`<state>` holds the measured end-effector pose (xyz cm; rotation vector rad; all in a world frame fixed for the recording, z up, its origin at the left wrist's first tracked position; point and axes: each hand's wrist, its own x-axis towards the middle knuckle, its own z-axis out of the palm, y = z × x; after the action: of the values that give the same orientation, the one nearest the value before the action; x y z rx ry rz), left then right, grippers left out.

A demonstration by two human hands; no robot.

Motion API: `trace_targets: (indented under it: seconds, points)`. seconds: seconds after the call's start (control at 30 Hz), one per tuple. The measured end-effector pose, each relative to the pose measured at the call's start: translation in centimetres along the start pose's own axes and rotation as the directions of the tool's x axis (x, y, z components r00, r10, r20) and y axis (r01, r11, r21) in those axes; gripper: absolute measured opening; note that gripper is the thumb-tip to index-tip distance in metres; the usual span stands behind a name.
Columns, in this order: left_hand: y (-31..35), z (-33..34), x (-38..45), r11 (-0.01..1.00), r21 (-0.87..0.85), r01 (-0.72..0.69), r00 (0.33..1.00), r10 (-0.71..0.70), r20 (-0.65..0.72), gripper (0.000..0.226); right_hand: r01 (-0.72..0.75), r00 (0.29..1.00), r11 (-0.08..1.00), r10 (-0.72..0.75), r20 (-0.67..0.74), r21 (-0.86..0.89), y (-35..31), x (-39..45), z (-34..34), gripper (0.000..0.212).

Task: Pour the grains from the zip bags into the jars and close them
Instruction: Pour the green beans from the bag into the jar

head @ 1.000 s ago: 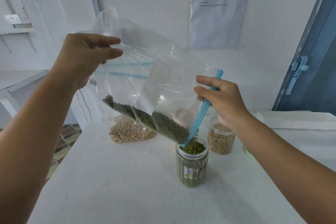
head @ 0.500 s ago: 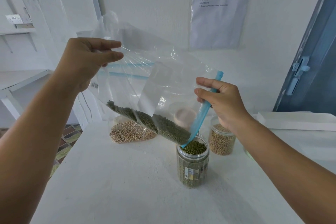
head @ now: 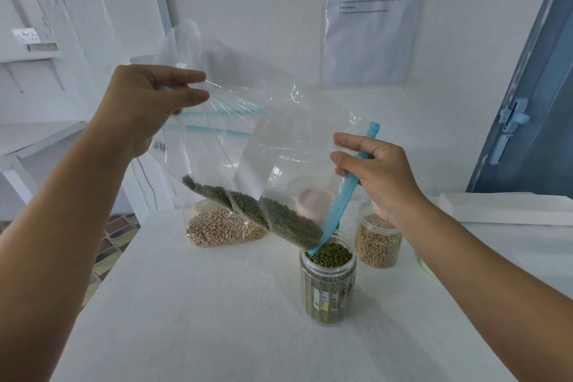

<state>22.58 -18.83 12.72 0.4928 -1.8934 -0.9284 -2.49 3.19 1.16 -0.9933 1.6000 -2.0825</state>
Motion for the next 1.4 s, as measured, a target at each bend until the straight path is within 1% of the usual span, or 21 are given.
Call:
trace_targets:
  seconds: [0.57, 0.7, 0.87, 0.97, 1.13, 1.3, 1.4]
  points:
    - [0.3, 0.6, -0.1, 1.0, 0.022, -0.005, 1.0, 0.005, -0.009, 0.028, -0.006, 1.0, 1.0, 0.005, -0.011, -0.009, -0.2, -0.2, -0.3, 0.034]
    - [0.1, 0.5, -0.2, 1.0, 0.004, 0.006, 1.0, -0.006, -0.008, 0.028, -0.01, 1.0, 1.0, 0.01, -0.007, -0.009, -0.2, -0.3, -0.2, 0.035]
    - [-0.2, 0.3, -0.5, 1.0, -0.014, -0.003, 1.0, 0.003, -0.022, 0.023, -0.002, 1.0, 1.0, 0.002, 0.0, -0.021, -0.5, -0.4, 0.0, 0.035]
    - [-0.9, 0.0, -0.8, 0.999, -0.037, 0.019, 1.0, -0.02, -0.02, 0.023, 0.0, 1.0, 1.0, 0.0, 0.012, -0.021, -0.7, -0.5, 0.2, 0.035]
    - [-2.0, -0.3, -1.0, 0.996, -0.066, 0.061, 0.997, -0.063, -0.033, 0.028, 0.002, 1.0, 0.999, -0.001, 0.023, -0.044, -0.8, -0.5, 0.5, 0.035]
    - [-2.6, -0.7, -1.2, 0.998, -0.045, 0.05, 0.997, -0.053, -0.061, 0.038, 0.011, 0.999, 0.997, -0.009, 0.035, -0.07, -0.9, -0.5, 0.6, 0.033]
    - [-2.9, -0.8, -1.3, 0.997, -0.043, 0.062, 0.996, -0.065, -0.062, 0.039, 0.01, 0.999, 0.996, -0.007, 0.034, -0.084, -0.8, -0.4, 0.7, 0.033]
